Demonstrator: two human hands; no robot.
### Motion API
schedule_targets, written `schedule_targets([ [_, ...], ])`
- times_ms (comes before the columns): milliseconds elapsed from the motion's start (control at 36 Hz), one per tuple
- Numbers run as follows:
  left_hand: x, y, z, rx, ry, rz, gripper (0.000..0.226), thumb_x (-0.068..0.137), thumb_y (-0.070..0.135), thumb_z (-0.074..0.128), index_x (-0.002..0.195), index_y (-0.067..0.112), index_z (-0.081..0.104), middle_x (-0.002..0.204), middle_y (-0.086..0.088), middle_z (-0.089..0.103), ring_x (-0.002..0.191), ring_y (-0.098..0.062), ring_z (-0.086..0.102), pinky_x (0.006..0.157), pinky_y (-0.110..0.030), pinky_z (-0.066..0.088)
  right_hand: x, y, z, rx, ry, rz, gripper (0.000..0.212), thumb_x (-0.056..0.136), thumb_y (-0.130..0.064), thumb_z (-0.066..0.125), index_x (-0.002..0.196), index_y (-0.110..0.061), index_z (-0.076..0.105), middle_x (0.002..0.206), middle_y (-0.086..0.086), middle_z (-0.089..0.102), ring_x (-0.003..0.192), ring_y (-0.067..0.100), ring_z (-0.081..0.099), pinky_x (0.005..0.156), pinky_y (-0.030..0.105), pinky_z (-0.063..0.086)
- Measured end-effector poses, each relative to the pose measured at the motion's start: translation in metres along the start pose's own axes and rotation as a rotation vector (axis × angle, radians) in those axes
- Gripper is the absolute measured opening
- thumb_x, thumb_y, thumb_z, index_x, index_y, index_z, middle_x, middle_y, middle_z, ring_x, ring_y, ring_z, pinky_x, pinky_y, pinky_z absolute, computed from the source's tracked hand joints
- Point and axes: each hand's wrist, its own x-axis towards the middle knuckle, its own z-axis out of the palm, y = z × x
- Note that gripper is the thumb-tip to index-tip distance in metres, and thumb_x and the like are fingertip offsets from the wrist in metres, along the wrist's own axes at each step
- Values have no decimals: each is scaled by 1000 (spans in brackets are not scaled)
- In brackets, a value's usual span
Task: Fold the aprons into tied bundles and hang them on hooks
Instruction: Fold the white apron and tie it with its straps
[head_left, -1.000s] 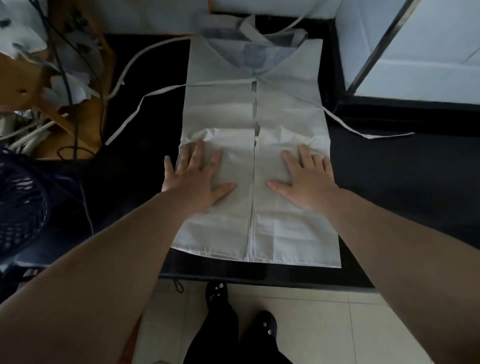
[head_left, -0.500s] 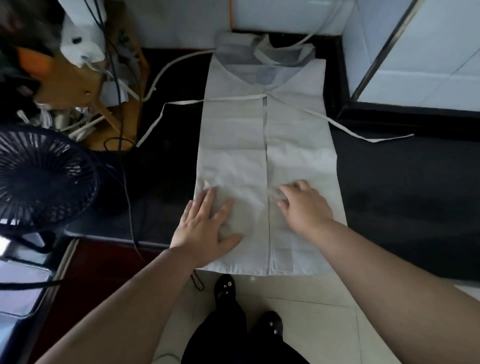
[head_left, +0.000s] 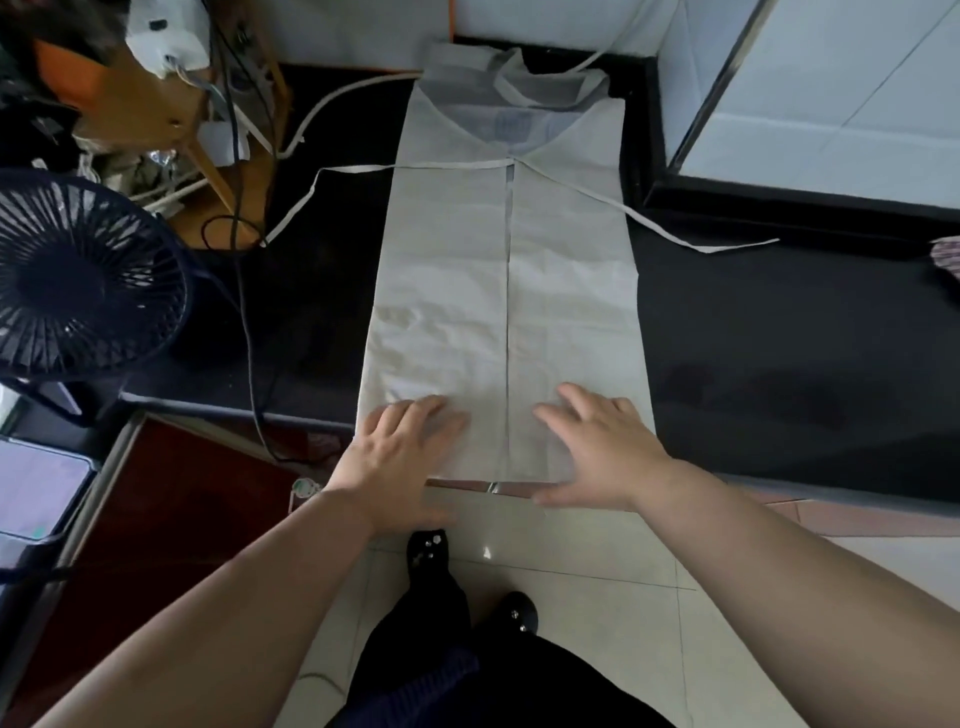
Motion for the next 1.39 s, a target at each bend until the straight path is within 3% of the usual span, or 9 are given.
schedule_targets([
  [111, 0, 12, 21, 77, 331, -19, 79, 46, 10, 67, 123, 21, 52, 111, -8, 58, 91, -28, 62, 76, -39, 54, -7, -2, 20, -126, 107, -19, 75, 83, -28, 64, 143, -27, 18, 145, 6, 19, 127, 25, 34, 106, 34, 21],
  [306, 2, 16, 10, -54, 337, -67, 37, 65, 1, 55, 99, 11, 65, 87, -2, 65, 74, -29, 63, 49, -31, 43, -5, -4, 22, 48, 233, -55, 39, 92, -20, 34, 121, -15, 60, 117, 4, 59, 101, 29, 57, 92, 33, 34],
  [417, 2, 8, -9, -277, 175, -158, 24, 93, 14, 46, 112, 20, 59, 106, 5, 60, 102, -19, 53, 68, -34, 47, -1, 4, 4, 223, 144, 31, 27, 100, -27, 37, 104, -16, 61, 97, 3, 64, 92, 27, 59, 76, 35, 46],
  [500, 8, -12, -24, -341, 25, -226, 28, 94, 18, 43, 112, 25, 62, 105, 4, 58, 100, -20, 54, 81, -34, 48, 5, 12, -8, 265, 83, 131, 35, 101, -37, 34, 74, -19, 45, 72, -2, 51, 74, 24, 51, 58, 31, 38],
  [611, 13, -37, -30, -574, 23, -387, 20, 92, 15, 46, 102, 27, 59, 90, 5, 60, 87, -19, 57, 63, -28, 42, 13, 19, -15, 269, 52, 217, 30, 102, -34, 33, 96, -17, 56, 89, -1, 56, 87, 25, 52, 67, 32, 41],
  [722, 17, -48, -30, -719, 108, -424, 10, 92, 20, 56, 97, 28, 59, 89, 8, 61, 87, -16, 56, 63, -25, 39, 19, 23, -17, 321, 54, 289, 29, 101, -27, 35, 113, -13, 58, 105, 4, 62, 97, 27, 56, 77, 37, 47],
  [944, 20, -47, -20, -777, 173, -501, 10, 97, 30, 52, 92, 23, 57, 76, 1, 61, 68, -17, 55, 55, -27, 40, 25, 30, -25, 412, 28, 373, 28, 98, -33, 43, 92, -11, 59, 92, 4, 60, 85, 24, 55, 67, 32, 42],
  [1139, 35, -50, -25, -673, 121, -521, 13, 100, 32, 44, 100, 22, 51, 82, -2, 61, 74, -25, 58, 67, -41, 50, 20, 38, -36, 516, 44, 498, 13, 79, -8, 48, 80, -13, 60, 84, 4, 58, 73, 19, 52, 57, 28, 39],
  [1389, 35, -53, -21, -738, 278, -629, 32, 87, 42, 66, 95, 12, 59, 79, 0, 59, 77, -21, 56, 61, -31, 42, 21, 51, -25, 634, 194, 633, 26, 91, -27, 56, 70, -13, 53, 73, 2, 54, 66, 17, 49, 51, 27, 32],
])
